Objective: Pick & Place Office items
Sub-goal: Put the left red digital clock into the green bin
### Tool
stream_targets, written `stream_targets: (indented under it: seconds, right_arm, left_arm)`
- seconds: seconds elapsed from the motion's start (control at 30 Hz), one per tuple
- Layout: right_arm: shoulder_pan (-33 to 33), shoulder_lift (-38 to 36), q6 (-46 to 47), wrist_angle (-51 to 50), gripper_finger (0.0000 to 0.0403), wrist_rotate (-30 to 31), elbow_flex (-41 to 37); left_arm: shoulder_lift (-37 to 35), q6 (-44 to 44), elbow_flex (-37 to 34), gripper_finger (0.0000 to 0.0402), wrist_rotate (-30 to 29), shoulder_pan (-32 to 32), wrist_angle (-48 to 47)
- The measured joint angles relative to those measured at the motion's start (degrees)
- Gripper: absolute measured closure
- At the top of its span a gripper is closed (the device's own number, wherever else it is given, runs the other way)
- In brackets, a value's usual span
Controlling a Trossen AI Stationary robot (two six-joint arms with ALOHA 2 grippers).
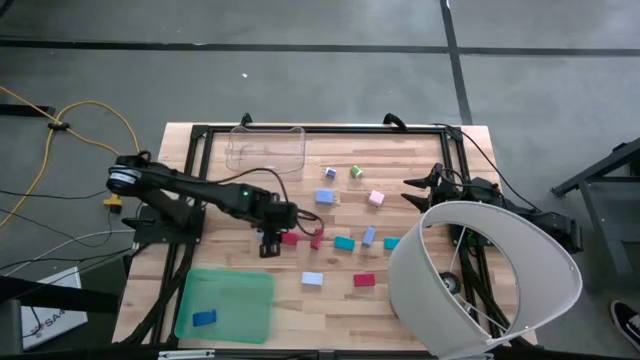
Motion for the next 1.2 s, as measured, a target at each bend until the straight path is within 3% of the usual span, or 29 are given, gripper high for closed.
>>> stream_targets:
  seconds: [0.63,1.2]
  right_arm:
    - [0.0,0.0,0.0,0.0,0.0224,0.0,0.0]
    - [0.0,0.0,0.0,0.0,0.0224,0.0,0.0]
  left_arm:
    - [10.2,4.8,0.0,0.0215,2.9,1.1,5.8]
    - [10.5,5.8,0.0,0.0215,0.8,1.1,6.5]
